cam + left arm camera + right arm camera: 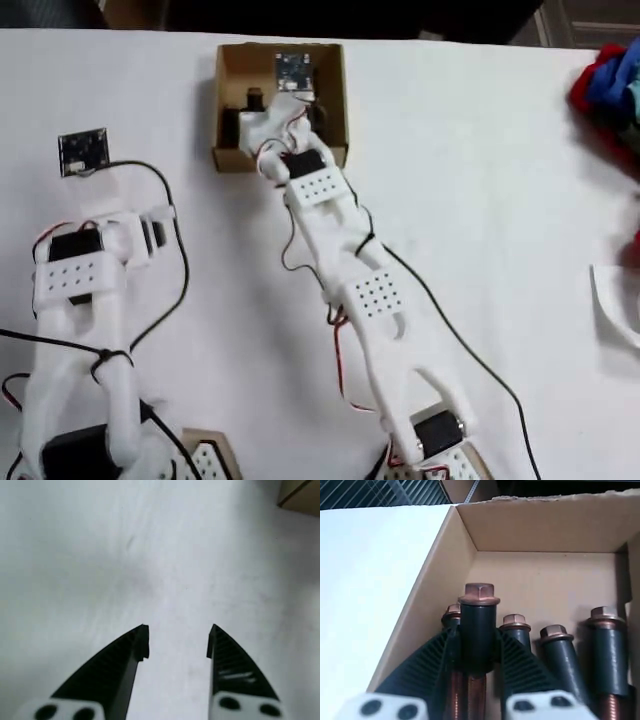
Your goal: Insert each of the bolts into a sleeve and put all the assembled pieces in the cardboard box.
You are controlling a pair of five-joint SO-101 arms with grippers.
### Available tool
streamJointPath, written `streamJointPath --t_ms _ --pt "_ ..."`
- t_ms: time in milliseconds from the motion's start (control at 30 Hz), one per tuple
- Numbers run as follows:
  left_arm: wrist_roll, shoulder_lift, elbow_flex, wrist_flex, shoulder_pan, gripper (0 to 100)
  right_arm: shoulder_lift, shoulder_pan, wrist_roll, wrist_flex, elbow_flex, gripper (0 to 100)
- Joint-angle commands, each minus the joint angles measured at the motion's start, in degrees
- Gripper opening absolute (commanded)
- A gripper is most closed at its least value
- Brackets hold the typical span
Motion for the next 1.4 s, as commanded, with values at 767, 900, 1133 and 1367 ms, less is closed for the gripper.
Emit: streamJointPath --t_ms 767,900,1133,1367 --pt "-0.4 -2.1 -0.2 -0.7 -0.4 21 -0.4 0.0 0.0 -1.5 -1.3 11.1" --pt "-0.4 -2.1 -0.2 -0.7 -0.4 21 -0.9 1.4 0.0 -1.4 -2.3 10.2" --pt "-0.4 -2.2 -4.8 -0.7 -0.4 21 -7.2 7.8 4.7 10.4 -11.4 10.1" --pt "-0.4 -2.2 -20.3 8.9 0.2 21 -17.4 12.8 12.5 35.0 -19.4 10.1"
